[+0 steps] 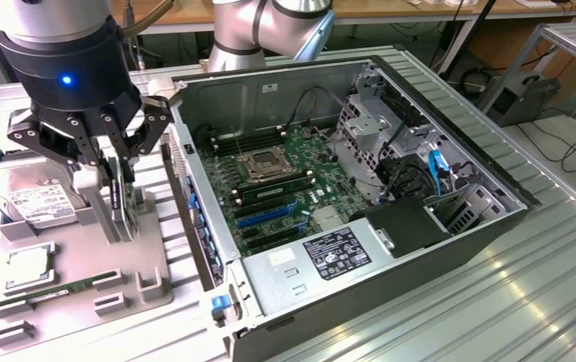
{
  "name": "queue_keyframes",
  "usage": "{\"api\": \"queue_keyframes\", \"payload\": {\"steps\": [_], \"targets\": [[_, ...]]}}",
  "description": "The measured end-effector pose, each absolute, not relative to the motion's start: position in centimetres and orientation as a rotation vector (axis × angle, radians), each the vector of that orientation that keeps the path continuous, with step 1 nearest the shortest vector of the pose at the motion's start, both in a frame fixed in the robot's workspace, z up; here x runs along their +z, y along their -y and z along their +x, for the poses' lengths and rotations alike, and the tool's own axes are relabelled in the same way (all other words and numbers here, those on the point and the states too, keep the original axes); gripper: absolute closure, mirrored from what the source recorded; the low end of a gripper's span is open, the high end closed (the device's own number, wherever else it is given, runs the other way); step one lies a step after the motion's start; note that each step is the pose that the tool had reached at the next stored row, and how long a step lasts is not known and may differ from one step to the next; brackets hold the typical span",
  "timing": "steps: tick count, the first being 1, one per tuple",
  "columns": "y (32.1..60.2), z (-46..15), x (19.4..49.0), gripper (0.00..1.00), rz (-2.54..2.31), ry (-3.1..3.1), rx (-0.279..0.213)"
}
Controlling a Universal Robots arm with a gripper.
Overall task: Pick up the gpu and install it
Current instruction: 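Pick up the gpu and move the gpu toward the slot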
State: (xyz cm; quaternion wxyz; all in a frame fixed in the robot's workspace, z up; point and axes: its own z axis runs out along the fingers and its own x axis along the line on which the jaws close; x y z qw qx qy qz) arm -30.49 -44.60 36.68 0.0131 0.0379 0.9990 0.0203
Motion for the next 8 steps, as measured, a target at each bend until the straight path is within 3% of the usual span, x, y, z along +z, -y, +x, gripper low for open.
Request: {"api": "queue_keyframes", "payload": {"steps": [8], "targets": [[44.6, -30.49, 37.4, 0.74, 0.118, -3.112, 0.063]]}}
